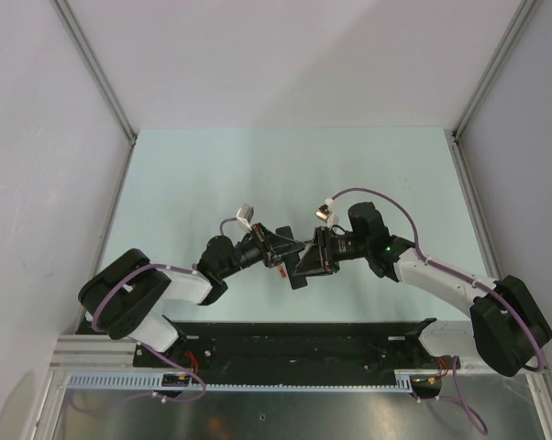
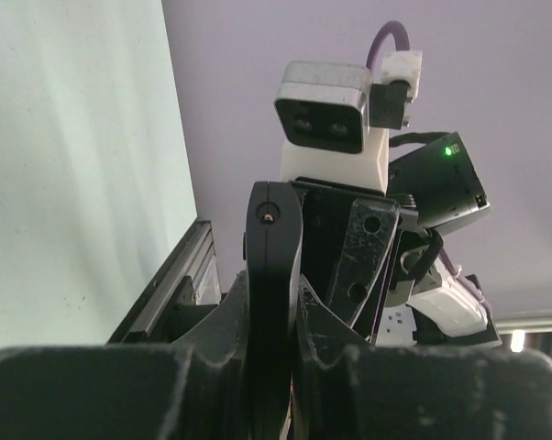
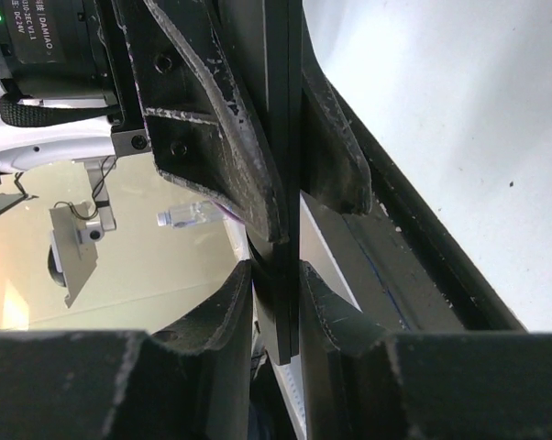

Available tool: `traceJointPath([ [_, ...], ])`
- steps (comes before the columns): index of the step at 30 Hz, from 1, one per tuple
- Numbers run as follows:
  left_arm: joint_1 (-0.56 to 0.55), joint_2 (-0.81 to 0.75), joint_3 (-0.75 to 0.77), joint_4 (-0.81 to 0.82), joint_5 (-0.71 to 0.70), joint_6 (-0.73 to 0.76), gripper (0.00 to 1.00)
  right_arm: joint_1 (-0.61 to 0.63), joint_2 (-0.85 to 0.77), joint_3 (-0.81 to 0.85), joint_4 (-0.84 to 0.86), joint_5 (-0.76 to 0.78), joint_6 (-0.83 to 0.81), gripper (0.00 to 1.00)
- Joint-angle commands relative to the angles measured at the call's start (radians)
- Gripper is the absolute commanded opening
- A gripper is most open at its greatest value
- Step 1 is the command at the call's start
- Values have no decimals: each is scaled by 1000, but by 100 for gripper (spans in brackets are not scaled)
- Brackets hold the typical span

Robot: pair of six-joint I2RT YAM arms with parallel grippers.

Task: Load the batteries into the remote control

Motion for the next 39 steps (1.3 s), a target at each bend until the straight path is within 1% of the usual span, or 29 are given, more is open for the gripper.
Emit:
traceJointPath([
  [1,-84,-19,84,461,143,-61,0,-4,44,30,71,156,17,0],
  [12,-103,-94,29,461,159,-41,0,-67,64,84,93,188,17,0],
  [23,-135,-102,15,459,166,-21,0,-90,45,106,122,288,47,0],
  [26,-133,-102,3,459,154,-12,0,-98,56,120,136,260,51,0],
  [27,-133,-102,0,459,149,-10,0,-98,59,121,141,224,48,0],
  [28,-132,-99,-3,459,148,-6,0,-98,61,130,130,207,38,2],
  [29,-123,-86,-3,459,146,-7,0,-90,56,130,122,193,29,14],
  [30,-116,-82,0,459,140,-10,0,-84,41,135,110,173,14,21],
  [31,-109,-76,3,459,137,-12,0,-81,25,142,38,173,-32,27],
  [32,-87,-71,4,459,134,-15,0,-73,7,149,10,171,-52,40],
  [33,-72,-65,9,459,128,-19,0,-69,-27,150,-46,156,-70,45],
  [34,-57,-63,13,461,125,-24,0,-69,-45,152,-68,151,-98,52],
  [35,-20,-60,17,459,123,-27,0,-69,-63,155,-118,144,-119,55],
  [36,2,-60,29,459,123,-33,0,-70,-108,159,-198,130,-138,57],
  [38,64,-59,40,459,123,-38,0,-75,-165,169,-279,145,-221,61],
  [39,83,-53,53,458,126,-50,0,-88,-210,172,-356,153,-242,61],
])
